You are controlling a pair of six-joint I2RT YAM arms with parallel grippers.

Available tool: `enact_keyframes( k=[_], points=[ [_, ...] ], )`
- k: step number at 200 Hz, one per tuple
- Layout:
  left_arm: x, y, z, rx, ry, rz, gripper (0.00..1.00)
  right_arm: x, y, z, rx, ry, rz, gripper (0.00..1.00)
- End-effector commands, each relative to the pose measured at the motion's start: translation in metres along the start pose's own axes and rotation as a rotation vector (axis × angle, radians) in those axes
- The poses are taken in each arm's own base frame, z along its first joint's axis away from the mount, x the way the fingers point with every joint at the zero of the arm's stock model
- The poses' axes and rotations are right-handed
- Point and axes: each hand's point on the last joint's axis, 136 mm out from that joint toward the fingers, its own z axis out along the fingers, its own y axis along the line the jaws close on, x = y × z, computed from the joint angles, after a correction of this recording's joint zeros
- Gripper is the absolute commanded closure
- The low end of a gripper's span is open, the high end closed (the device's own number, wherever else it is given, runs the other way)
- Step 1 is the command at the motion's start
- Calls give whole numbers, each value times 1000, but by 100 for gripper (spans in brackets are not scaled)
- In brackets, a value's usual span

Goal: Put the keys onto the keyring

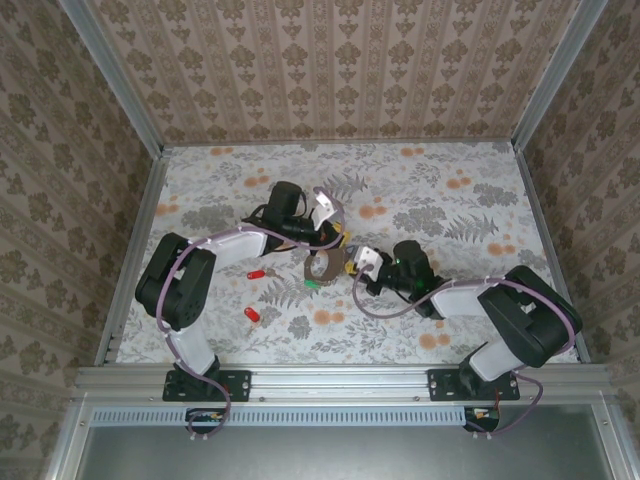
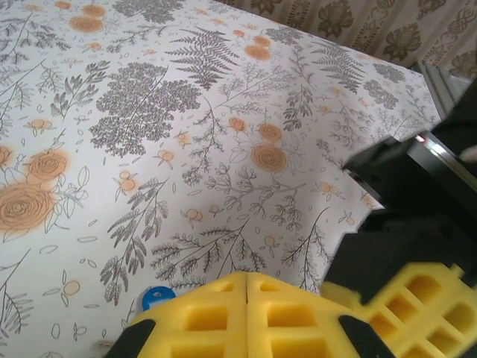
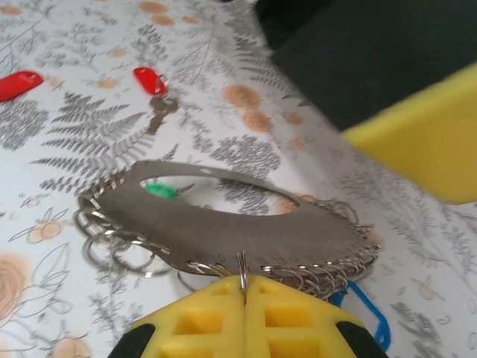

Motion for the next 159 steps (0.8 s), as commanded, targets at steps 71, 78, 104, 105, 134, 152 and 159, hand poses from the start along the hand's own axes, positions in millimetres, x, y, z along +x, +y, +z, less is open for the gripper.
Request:
enact_keyframes(
  k=[71, 78, 104, 105, 134, 152, 159],
  points=[
    [4, 2, -23, -81, -75, -49, 84, -9, -5, 0, 110, -100, 41, 100],
    [1, 0, -27, -77, -93, -39, 83, -16, -7, -3, 91, -124, 51, 100],
    [-9, -11, -41, -38, -144, 6, 78, -37, -15, -17, -9, -194, 80, 100],
    [-10, -12, -41, -36, -145, 8, 78, -38, -15, -17, -11, -196, 79, 100],
    [-22, -24, -51, 21, -163, 70, 73, -61, -28, -32, -98, -253, 77, 100],
    [-31, -25, -51, 40, -154, 97, 72, -71, -35, -36, -159, -257, 75, 100],
    [-34, -24, -51, 40, -158, 109, 72, -74, -35, -37, -190, -250, 75, 100]
  ],
)
